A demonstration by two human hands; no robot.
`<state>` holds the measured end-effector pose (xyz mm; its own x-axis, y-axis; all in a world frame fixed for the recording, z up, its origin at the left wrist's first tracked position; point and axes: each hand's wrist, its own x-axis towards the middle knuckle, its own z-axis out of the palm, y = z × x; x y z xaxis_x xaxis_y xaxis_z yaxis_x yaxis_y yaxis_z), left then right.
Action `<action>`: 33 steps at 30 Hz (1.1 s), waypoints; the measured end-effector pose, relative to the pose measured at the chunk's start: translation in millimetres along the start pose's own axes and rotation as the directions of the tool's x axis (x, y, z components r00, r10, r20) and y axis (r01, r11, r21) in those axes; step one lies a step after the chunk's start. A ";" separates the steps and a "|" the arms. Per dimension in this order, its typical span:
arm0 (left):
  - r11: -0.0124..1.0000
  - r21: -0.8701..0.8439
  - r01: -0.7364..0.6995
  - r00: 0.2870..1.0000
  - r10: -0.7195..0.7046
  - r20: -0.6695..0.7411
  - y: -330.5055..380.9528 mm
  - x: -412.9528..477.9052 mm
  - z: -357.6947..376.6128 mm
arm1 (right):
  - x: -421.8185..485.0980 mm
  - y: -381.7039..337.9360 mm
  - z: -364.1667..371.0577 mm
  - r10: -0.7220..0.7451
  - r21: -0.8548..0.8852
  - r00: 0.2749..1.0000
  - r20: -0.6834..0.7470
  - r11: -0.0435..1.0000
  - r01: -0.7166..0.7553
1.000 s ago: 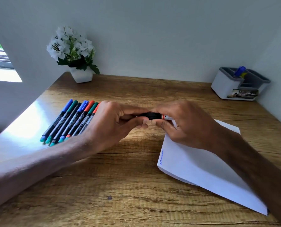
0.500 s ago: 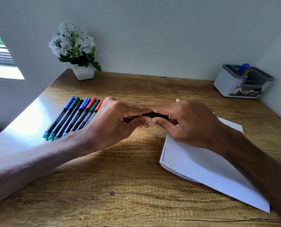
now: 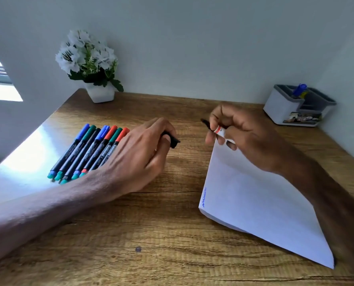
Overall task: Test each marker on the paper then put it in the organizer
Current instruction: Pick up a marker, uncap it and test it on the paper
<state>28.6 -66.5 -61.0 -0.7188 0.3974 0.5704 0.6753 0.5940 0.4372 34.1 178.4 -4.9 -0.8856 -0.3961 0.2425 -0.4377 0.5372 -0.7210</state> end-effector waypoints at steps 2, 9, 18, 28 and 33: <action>0.999 -0.048 -0.004 1.000 0.004 0.009 1.5 -0.5 -1.7 | 1.3 -1.9 -6.2 0.047 0.236 0.999 -0.004 0.971 -0.044; 0.992 -0.119 0.034 0.999 -0.030 0.035 8.3 -4.3 -1.9 | -24.6 3.6 -13.0 0.185 0.746 0.979 0.089 0.639 -0.188; 0.995 -0.092 0.039 0.976 -0.019 0.216 9.5 -7.0 3.3 | -55.0 11.6 18.8 0.253 0.686 0.966 0.043 0.695 -0.213; 0.973 -0.226 0.040 0.965 0.021 0.262 17.2 -8.0 -1.6 | -53.7 4.7 29.5 0.316 0.630 0.946 -0.073 0.750 -0.202; 0.958 -0.264 0.117 0.948 -0.028 0.318 19.1 -10.1 0.6 | -56.5 8.4 35.7 0.317 0.569 0.925 -0.208 0.809 -0.149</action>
<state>48.7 -58.7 -58.9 -0.7527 0.5821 0.3076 0.6062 0.4307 0.6685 86.0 178.7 -47.8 -0.9905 -0.0416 0.1307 -0.1334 0.0700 -0.9886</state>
